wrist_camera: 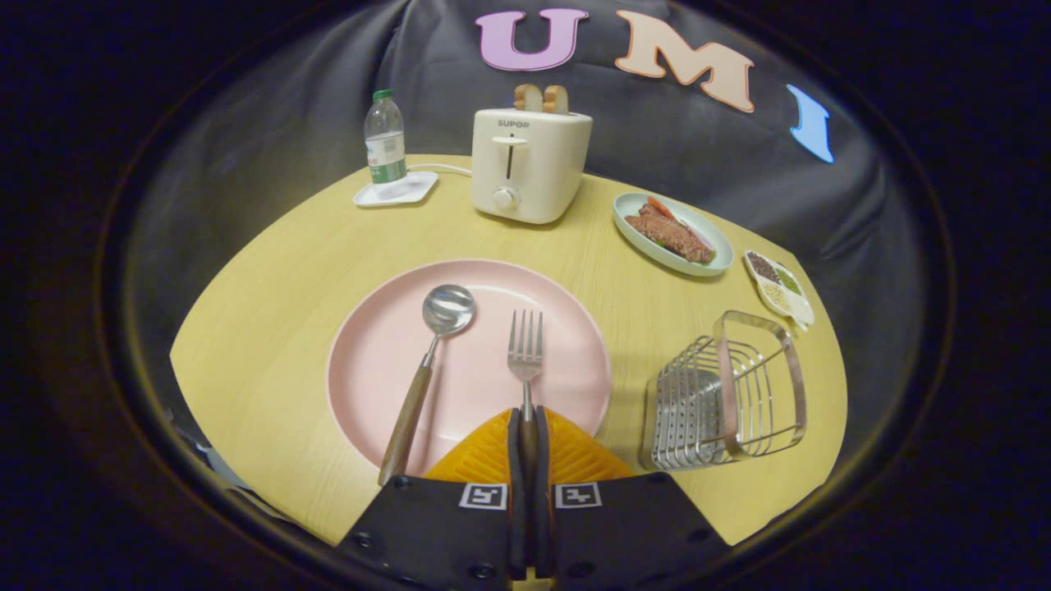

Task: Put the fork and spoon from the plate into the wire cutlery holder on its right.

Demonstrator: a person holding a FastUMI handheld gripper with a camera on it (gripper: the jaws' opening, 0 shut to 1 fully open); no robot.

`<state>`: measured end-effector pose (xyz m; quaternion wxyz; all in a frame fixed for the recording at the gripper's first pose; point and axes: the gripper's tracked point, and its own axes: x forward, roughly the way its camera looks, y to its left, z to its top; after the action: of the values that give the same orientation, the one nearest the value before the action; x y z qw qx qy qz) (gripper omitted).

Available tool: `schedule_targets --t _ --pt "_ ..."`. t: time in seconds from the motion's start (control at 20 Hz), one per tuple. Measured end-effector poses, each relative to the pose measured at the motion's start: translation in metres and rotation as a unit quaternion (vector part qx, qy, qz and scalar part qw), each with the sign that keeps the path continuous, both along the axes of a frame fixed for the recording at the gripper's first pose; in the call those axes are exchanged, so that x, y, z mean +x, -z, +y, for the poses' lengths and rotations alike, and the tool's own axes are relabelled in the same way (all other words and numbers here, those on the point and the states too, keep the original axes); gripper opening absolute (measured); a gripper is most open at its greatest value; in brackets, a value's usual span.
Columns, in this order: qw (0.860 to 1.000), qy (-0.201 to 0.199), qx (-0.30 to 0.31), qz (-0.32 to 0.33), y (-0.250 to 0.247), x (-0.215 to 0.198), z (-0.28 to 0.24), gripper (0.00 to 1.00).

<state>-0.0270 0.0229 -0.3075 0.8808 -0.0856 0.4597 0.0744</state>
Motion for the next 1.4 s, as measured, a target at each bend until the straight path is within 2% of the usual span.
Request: schedule_targets --t 0.65,0.95,1.4 --pt "0.998 -0.063 -0.015 0.022 -0.056 0.006 -0.035 0.07" --pt "0.996 -0.071 -0.004 0.045 -0.077 0.004 -0.062 0.07" --pt "0.990 -0.108 -0.061 0.070 -0.096 -0.007 -0.124 0.07"
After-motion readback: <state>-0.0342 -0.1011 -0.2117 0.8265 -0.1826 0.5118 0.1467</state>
